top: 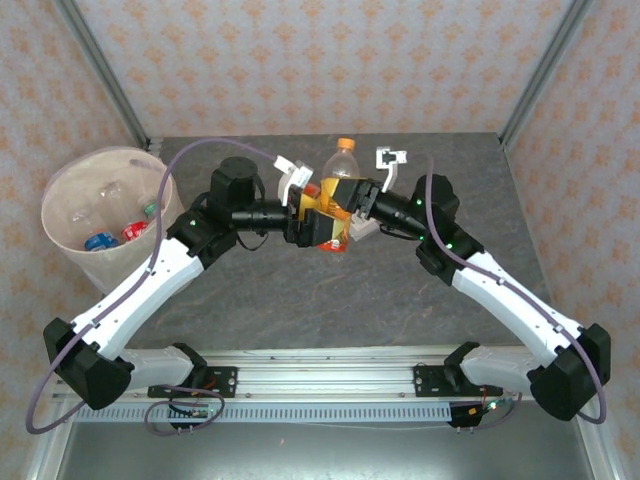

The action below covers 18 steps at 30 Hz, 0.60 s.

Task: Put the plastic bottles in the bin

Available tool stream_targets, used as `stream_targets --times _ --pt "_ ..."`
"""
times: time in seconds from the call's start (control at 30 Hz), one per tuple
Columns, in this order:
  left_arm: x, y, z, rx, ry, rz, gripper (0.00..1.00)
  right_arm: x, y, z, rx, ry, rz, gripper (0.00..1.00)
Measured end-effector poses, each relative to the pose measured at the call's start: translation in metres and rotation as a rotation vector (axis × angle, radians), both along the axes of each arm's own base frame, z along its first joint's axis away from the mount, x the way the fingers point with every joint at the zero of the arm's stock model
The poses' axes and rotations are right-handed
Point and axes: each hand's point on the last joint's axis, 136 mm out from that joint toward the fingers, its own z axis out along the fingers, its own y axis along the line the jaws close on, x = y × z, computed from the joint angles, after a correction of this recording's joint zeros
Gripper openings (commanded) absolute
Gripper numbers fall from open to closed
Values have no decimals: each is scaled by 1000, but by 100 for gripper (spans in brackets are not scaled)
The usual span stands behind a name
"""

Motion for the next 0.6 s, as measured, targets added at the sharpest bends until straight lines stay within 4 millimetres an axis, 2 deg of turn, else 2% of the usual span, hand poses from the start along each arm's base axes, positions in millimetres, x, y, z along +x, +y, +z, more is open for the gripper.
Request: stream_targets --times 0.1,0.27,0.4,0.43,0.6 --pt "-3 -3 10 -34 -29 -28 83 -8 10 5 -1 -15 55 54" --pt "-3 -5 17 -59 -43 -30 65 -15 13 20 21 -55 86 55" --pt "-2 -5 21 -71 -47 -28 44 -16 16 26 31 -77 97 58" --pt "-1 -5 21 -73 -43 -22 41 -15 16 26 32 -78 100 61" --pt "0 -6 18 -57 -58 -11 41 -12 21 28 42 -65 101 84"
